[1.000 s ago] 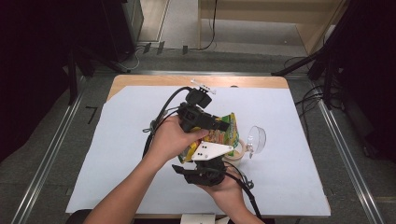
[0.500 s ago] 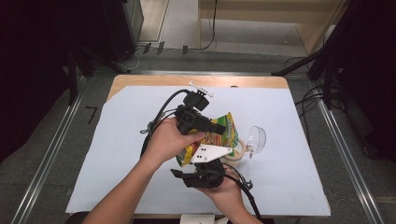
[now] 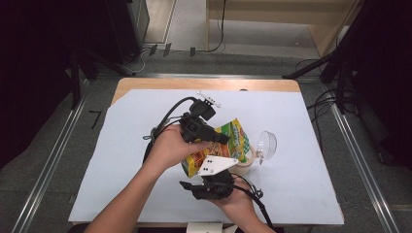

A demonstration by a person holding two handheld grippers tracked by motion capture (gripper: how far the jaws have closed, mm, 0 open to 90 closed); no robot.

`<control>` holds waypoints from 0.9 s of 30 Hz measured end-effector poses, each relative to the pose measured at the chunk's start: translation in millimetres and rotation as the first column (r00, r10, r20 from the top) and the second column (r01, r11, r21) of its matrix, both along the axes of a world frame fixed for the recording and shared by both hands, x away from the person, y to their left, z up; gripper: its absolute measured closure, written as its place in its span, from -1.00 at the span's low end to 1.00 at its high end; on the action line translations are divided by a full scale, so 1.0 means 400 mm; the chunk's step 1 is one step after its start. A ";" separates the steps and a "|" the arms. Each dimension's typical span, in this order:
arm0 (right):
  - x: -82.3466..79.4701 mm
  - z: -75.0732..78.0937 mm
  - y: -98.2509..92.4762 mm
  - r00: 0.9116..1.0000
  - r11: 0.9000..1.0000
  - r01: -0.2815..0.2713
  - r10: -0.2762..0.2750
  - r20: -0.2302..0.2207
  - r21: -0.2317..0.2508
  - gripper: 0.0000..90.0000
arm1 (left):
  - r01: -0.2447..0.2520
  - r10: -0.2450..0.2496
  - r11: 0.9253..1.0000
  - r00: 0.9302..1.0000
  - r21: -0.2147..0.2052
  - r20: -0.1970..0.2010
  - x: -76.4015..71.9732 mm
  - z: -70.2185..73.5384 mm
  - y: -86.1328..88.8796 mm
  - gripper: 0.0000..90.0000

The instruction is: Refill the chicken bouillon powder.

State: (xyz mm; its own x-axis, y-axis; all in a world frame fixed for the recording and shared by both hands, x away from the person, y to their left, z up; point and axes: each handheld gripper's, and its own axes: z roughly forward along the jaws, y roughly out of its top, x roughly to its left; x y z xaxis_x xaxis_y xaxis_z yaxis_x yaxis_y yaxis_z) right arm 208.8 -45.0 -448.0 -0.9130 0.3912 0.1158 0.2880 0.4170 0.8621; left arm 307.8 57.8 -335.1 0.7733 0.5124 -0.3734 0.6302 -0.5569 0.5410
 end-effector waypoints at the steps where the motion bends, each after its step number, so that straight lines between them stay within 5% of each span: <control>1: 0.000 -0.003 0.001 1.000 1.000 0.001 -0.001 0.000 -0.002 0.14 | 0.002 -0.002 1.000 1.000 0.005 -0.001 -0.001 0.000 0.002 0.84; 16: 0.012 -0.025 0.006 0.999 1.000 -0.009 0.008 -0.042 -0.030 0.10 | 0.010 -0.010 0.999 1.000 0.034 -0.010 -0.006 -0.005 0.031 0.93; 27: 0.018 -0.038 0.012 0.999 0.999 -0.015 0.014 -0.029 -0.033 0.08 | 0.020 -0.020 0.999 1.000 0.031 -0.005 -0.010 -0.011 0.056 0.96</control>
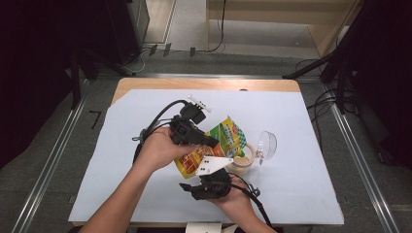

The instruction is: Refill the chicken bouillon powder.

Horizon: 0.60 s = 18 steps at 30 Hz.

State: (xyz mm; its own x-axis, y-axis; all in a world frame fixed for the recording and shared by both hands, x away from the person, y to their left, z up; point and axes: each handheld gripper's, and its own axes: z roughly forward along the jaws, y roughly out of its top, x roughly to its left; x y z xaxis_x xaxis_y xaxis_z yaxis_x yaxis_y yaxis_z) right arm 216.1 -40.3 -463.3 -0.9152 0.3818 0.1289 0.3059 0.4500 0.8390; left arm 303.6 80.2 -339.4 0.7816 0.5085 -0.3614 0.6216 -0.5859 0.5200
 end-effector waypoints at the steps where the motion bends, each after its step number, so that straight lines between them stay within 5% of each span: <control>1: 0.000 -0.001 0.000 1.000 1.000 -0.003 0.003 0.000 0.000 0.08 | 0.003 -0.003 1.000 1.000 -0.002 0.001 -0.001 -0.001 0.003 0.96; 18: -0.001 -0.011 -0.001 1.000 1.000 0.002 -0.001 0.032 -0.017 0.08 | 0.045 -0.046 0.997 0.999 -0.061 -0.005 0.004 -0.007 0.047 0.96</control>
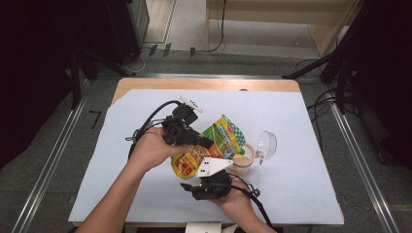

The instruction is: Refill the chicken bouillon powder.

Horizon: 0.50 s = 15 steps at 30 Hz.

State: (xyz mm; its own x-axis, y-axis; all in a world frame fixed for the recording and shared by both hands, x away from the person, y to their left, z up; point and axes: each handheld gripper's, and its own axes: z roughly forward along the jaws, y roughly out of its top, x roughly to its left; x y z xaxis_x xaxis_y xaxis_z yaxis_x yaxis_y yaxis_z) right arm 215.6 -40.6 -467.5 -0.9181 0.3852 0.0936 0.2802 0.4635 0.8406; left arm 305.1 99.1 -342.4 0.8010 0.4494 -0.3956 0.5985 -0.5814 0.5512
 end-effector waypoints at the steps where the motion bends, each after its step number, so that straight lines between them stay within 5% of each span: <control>1: 0.001 0.000 0.000 1.000 1.000 0.002 -0.002 0.005 -0.001 0.08 | 0.003 -0.003 1.000 1.000 -0.005 -0.003 0.001 -0.001 0.003 0.96; 15: 0.006 0.001 -0.007 1.000 1.000 0.016 -0.016 0.001 -0.001 0.08 | 0.023 -0.023 0.999 1.000 -0.030 -0.004 0.005 -0.007 0.032 0.96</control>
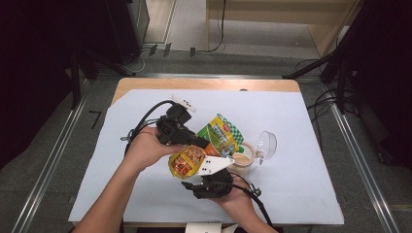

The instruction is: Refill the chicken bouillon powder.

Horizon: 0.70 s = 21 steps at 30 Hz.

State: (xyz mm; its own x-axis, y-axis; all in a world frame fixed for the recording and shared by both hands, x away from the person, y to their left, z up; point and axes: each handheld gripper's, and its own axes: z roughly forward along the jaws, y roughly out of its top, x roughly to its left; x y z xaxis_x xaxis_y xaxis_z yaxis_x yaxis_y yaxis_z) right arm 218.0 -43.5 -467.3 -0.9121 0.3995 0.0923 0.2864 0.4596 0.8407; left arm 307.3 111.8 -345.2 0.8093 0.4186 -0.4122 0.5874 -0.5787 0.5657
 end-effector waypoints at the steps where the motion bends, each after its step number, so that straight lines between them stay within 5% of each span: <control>1: 0.001 -0.001 0.001 1.000 1.000 0.000 0.000 0.010 -0.006 0.07 | -0.001 0.001 1.000 1.000 0.001 -0.004 0.000 -0.001 0.000 0.96; 10: 0.009 -0.007 0.001 0.999 0.998 0.031 -0.029 0.031 -0.059 0.10 | 0.001 -0.001 1.000 1.000 0.013 -0.015 0.004 -0.015 -0.006 0.93; 17: -0.002 -0.006 0.015 0.996 0.994 0.002 0.009 0.093 -0.113 0.12 | 0.011 -0.011 1.000 1.000 0.014 -0.019 0.003 -0.025 -0.017 0.89; 21: -0.004 -0.009 0.021 0.996 0.993 -0.003 0.013 0.085 -0.115 0.12 | 0.011 -0.010 1.000 1.000 0.023 -0.002 0.002 -0.029 -0.023 0.94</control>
State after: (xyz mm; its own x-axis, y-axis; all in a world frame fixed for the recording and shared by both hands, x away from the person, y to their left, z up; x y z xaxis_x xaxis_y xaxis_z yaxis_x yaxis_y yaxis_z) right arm 216.3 -35.0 -470.7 -0.9178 0.3959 -0.0320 0.2121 0.5565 0.8033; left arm 308.0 102.6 -356.9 0.8127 0.4195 -0.4043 0.5825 -0.5977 0.5509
